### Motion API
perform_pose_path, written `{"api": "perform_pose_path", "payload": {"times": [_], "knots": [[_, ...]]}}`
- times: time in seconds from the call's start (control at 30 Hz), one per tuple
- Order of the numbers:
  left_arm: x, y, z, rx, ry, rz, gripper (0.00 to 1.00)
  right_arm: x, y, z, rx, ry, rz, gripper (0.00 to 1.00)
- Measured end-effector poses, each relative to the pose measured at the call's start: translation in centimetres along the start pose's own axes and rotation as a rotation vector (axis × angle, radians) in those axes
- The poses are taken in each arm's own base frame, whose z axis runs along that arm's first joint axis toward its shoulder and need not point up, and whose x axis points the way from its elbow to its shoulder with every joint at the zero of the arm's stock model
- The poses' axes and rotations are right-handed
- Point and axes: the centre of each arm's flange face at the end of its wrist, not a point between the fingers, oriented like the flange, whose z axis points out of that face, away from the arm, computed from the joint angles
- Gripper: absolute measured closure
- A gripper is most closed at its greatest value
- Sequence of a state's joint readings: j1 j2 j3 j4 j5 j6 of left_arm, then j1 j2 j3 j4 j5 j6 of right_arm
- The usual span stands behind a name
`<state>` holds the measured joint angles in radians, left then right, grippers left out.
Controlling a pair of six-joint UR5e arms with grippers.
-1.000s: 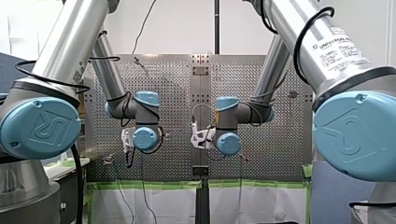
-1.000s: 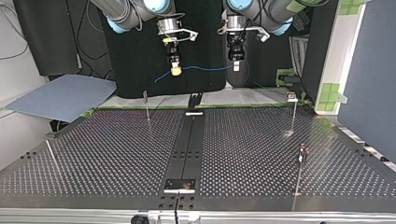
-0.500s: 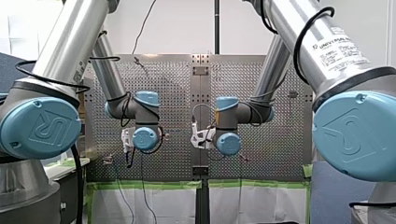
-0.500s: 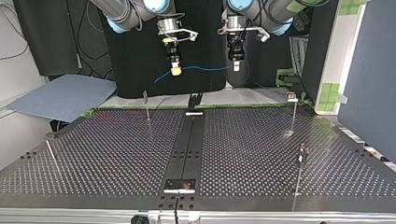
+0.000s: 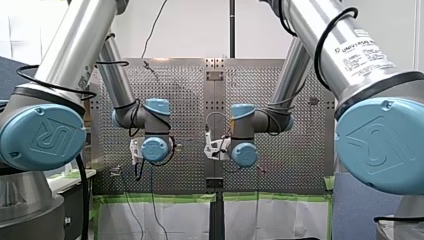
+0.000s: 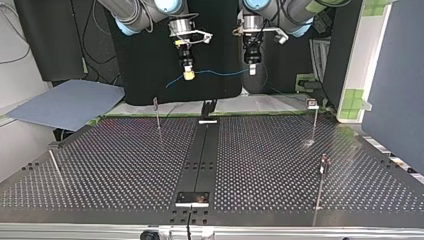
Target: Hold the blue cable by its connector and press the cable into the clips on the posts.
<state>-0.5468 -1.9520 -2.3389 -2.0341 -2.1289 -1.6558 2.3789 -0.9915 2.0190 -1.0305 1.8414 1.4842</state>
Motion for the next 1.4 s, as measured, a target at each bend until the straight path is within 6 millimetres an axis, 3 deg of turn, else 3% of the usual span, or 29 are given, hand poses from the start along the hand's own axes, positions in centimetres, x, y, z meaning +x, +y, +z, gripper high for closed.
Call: {"api": "perform_pose_path", "payload": {"times": [0.23,0.5,0.77,0.87,1.4], "knots": [[2.2,0.4,-0.6,0.002,0.047,0.031,1.00,-3.2,-2.2,-2.3,0.042,-0.103,0.022,1.00],[3.5,0.6,-0.9,0.000,0.075,0.048,1.00,-7.2,-2.6,-3.9,0.055,-0.201,0.014,1.00],[3.6,0.7,-0.9,-0.002,0.076,0.050,1.00,-8.0,-2.6,-4.2,0.056,-0.217,0.009,1.00],[3.1,0.5,-0.7,-0.001,0.058,0.039,1.00,-7.4,-2.6,-3.8,0.055,-0.212,0.020,1.00],[-2.2,0.8,0.8,-0.082,-0.007,-0.060,1.00,-0.2,-2.3,-1.2,0.071,-0.150,0.161,1.00]]}}
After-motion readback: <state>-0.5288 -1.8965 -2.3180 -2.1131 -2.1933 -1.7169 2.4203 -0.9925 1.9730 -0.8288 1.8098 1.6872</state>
